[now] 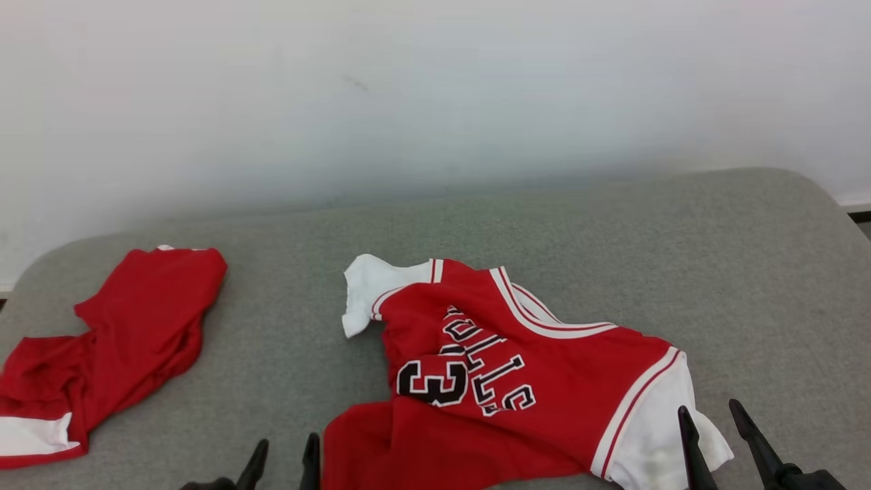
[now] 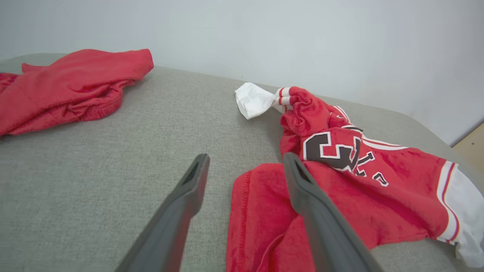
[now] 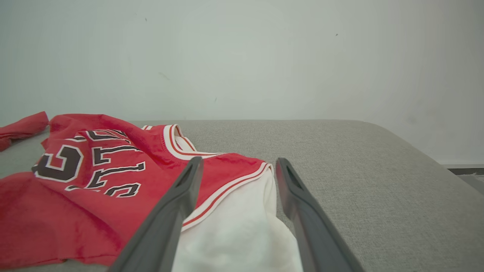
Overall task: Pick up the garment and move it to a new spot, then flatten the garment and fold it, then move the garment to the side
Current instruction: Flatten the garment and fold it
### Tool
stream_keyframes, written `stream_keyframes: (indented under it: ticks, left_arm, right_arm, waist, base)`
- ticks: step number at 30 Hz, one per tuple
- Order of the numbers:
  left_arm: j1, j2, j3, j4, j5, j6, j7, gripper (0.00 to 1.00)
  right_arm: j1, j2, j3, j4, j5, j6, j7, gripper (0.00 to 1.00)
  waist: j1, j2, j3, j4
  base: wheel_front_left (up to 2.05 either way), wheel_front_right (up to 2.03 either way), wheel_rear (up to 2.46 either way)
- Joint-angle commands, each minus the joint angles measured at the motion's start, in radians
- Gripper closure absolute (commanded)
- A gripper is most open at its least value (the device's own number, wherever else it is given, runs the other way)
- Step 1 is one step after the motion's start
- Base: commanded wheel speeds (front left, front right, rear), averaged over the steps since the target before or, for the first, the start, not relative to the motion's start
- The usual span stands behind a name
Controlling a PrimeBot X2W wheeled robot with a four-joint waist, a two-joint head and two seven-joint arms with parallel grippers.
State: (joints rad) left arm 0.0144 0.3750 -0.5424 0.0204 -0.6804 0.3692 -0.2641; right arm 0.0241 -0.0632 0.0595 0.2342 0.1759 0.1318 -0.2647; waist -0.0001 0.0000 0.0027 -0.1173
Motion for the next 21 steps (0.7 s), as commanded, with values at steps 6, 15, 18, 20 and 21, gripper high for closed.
stream_keyframes:
  ticks: [6, 15, 18, 20, 21]
  left_arm:
    - [0.056, -0.037, 0.045, 0.009, 0.053, -0.044, 0.000, 0.00]
    - [0.000, -0.088, 0.000, 0.089, 0.083, -0.166, 0.010, 0.00]
    - [-0.046, -0.106, -0.040, 0.133, 0.084, -0.205, 0.049, 0.00]
    - [-0.078, -0.126, -0.052, 0.166, 0.069, -0.220, 0.073, 0.00]
    - [-0.092, -0.128, -0.057, 0.190, 0.064, -0.222, 0.089, 0.00]
  right_arm:
    - [0.011, -0.011, 0.002, 0.000, -0.004, -0.002, 0.001, 0.00]
    - [-0.001, -0.013, 0.022, 0.004, -0.002, -0.002, 0.001, 0.00]
    - [-0.013, -0.013, 0.032, 0.005, 0.001, -0.002, 0.001, 0.00]
    - [-0.018, -0.013, 0.038, 0.007, 0.002, -0.002, 0.001, 0.00]
    - [-0.022, -0.013, 0.040, 0.008, 0.004, -0.002, 0.001, 0.00]
  waist:
    - [0.0001, 0.0000, -0.019, 0.027]
    - [0.0001, 0.0000, -0.008, 0.024]
    - [0.0001, 0.0000, 0.003, 0.014]
    - [0.0001, 0.0000, 0.010, 0.005]
    - [0.0001, 0.0000, 0.013, 0.000]
  base:
    - [0.00, 0.00, 0.00]
    - [0.00, 0.00, 0.00]
    - [0.00, 0.00, 0.00]
    - [0.00, 0.00, 0.00]
    - [0.00, 0.00, 0.00]
